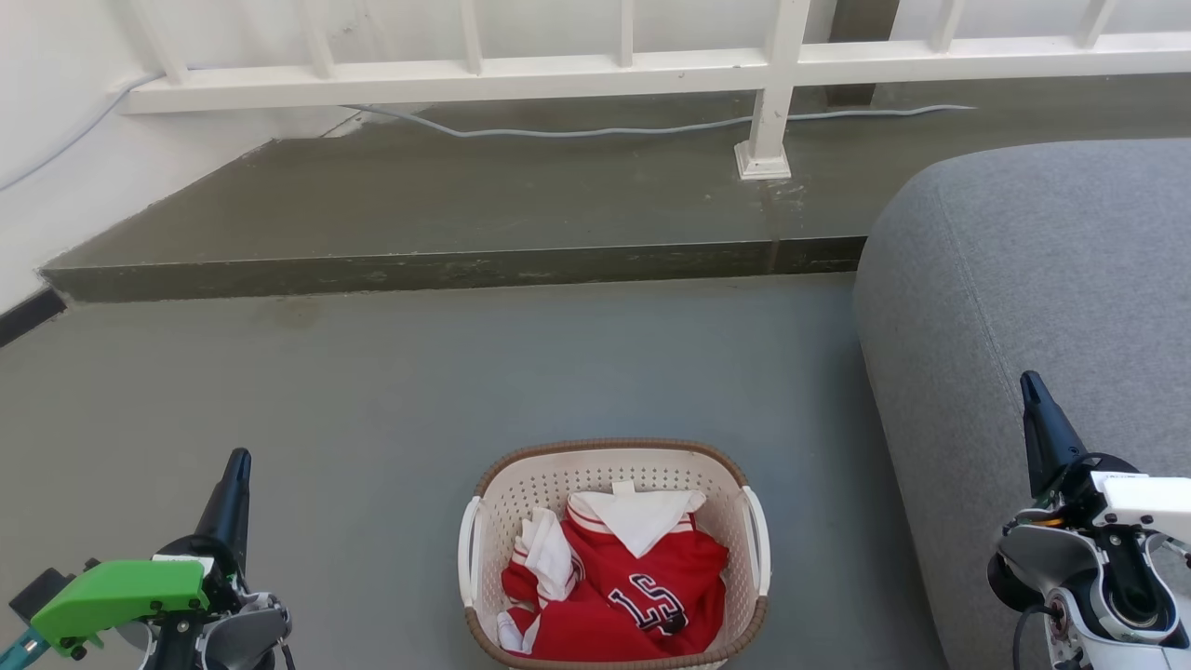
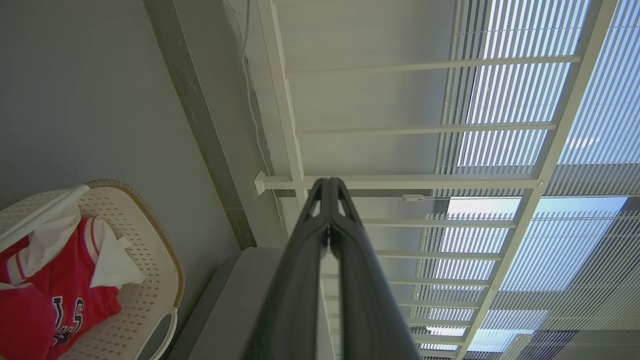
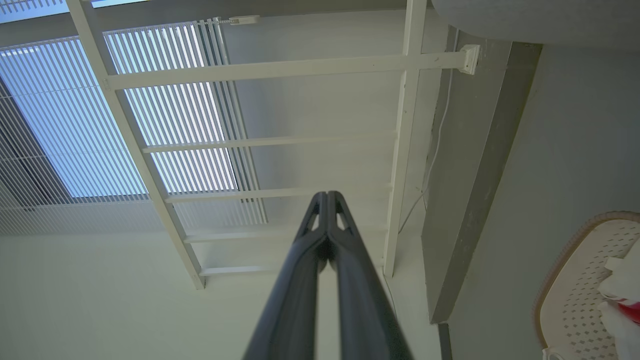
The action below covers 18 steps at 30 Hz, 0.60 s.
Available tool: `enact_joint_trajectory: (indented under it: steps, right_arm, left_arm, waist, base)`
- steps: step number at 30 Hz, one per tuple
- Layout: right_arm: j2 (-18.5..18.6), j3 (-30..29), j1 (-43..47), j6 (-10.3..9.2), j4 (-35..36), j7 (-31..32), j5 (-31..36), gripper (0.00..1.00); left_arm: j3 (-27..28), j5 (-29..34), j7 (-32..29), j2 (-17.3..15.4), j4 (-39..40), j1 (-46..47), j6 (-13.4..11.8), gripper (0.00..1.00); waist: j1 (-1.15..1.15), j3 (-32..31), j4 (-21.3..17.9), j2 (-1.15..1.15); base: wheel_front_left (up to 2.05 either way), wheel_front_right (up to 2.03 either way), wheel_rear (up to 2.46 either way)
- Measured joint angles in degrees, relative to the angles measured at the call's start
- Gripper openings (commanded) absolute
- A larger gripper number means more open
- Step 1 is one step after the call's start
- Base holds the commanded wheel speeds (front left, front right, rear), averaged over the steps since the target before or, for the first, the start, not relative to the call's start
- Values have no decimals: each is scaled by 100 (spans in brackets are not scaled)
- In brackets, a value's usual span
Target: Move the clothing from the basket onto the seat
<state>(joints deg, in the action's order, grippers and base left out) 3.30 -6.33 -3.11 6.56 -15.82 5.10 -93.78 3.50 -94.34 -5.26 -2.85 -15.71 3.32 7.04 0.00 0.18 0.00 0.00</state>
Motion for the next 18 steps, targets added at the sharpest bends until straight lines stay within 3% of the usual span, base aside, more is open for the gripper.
enact_joint_trajectory:
  steps: [18]
  right_arm:
    - [-2, -3, 0, 0, 0, 1, 0, 0]
  left_arm:
    - [3, 43, -1, 2, 0, 0, 0, 0]
  waist:
    - [0, 0, 0, 0]
  base:
    - [0, 0, 0]
